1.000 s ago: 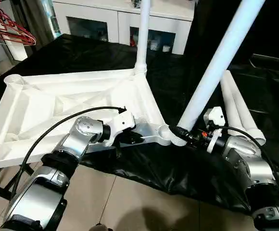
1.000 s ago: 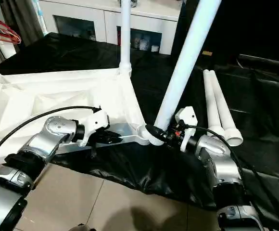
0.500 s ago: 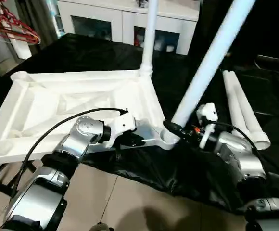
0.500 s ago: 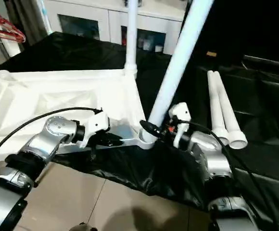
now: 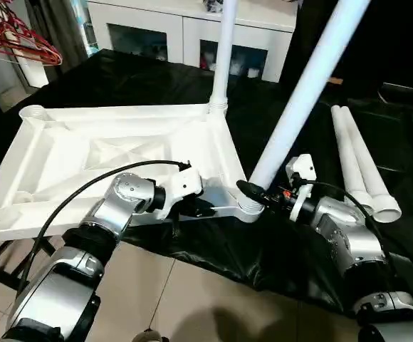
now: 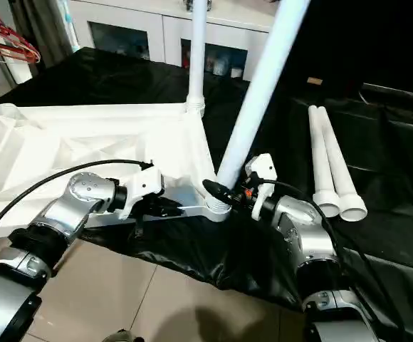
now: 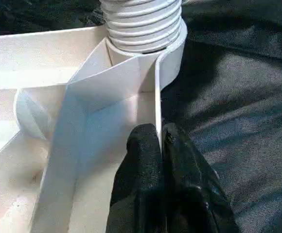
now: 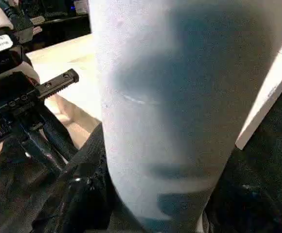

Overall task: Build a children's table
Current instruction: Insert table leg to table base

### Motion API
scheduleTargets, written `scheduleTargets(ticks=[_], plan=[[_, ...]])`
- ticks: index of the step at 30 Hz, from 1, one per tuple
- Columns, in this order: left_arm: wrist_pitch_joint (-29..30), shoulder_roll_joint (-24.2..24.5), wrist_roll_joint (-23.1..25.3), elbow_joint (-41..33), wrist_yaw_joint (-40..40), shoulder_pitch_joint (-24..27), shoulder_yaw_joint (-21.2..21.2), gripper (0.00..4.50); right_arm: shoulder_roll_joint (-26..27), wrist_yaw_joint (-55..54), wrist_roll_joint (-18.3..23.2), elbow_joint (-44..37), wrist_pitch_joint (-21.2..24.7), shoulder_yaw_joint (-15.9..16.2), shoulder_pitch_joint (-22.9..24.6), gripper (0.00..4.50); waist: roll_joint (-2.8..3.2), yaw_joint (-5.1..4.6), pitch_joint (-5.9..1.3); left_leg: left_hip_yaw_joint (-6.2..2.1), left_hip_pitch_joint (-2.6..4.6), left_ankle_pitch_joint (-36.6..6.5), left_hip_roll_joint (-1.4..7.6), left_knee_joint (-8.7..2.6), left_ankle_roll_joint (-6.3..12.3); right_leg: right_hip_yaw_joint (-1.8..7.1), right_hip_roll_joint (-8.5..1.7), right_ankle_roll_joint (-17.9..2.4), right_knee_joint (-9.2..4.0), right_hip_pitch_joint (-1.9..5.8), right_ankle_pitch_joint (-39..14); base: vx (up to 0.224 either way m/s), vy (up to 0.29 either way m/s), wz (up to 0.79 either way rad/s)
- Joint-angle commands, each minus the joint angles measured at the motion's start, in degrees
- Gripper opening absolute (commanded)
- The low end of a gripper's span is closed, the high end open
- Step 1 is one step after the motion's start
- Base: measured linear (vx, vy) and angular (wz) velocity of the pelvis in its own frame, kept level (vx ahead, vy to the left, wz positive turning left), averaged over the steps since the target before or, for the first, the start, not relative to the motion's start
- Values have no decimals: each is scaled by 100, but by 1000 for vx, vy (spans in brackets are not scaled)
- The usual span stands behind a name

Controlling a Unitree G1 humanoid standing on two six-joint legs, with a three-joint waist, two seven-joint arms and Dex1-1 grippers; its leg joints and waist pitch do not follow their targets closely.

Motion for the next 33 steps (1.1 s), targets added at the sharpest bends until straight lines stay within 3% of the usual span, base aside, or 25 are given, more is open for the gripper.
scheduleTargets(ticks=[1,12,14,16,24,31,33], plan=[[-58,-38,37,69,94,-18,21,0,54,-107,-13,182,2,-44,145,197,-12,24,-383,-139,64,-1137,298,-412,194,339,-465,-1196,-414,290,-1215,0,0,0],[-100,-52,82,168,190,-70,61,0,125,-403,216,-188,-92,-366,711,197,-3,39,-381,-149,77,-1223,301,-432,177,343,-466,-1129,-438,282,-1289,0,0,0],[-114,-56,94,203,208,-89,61,0,115,-445,177,-336,-125,-350,840,197,35,42,-377,-151,80,-1264,299,-433,170,343,-462,-1134,-442,275,-1278,0,0,0],[-130,-63,111,227,225,-102,59,0,93,-505,109,-463,-186,-306,930,197,15,53,-377,-150,87,-1315,297,-435,161,345,-470,-1082,-461,274,-1372,0,0,0],[-173,-109,158,299,251,-132,50,0,-11,-676,-191,-698,-343,-57,997,197,28,54,-369,-160,91,-1423,301,-454,110,343,-459,-1018,-482,261,-1528,0,0,0],[-239,-98,221,356,226,-133,27,0,-308,-351,-641,-643,-25,516,798,197,-8,57,-363,-156,83,-1375,294,-446,148,346,-465,-966,-485,268,-1604,0,0,0],[-233,-95,219,342,210,-119,25,0,-351,-247,-669,-578,22,586,715,197,-48,53,-368,-149,75,-1336,290,-435,172,346,-465,-964,-479,272,-1600,0,0,0]])
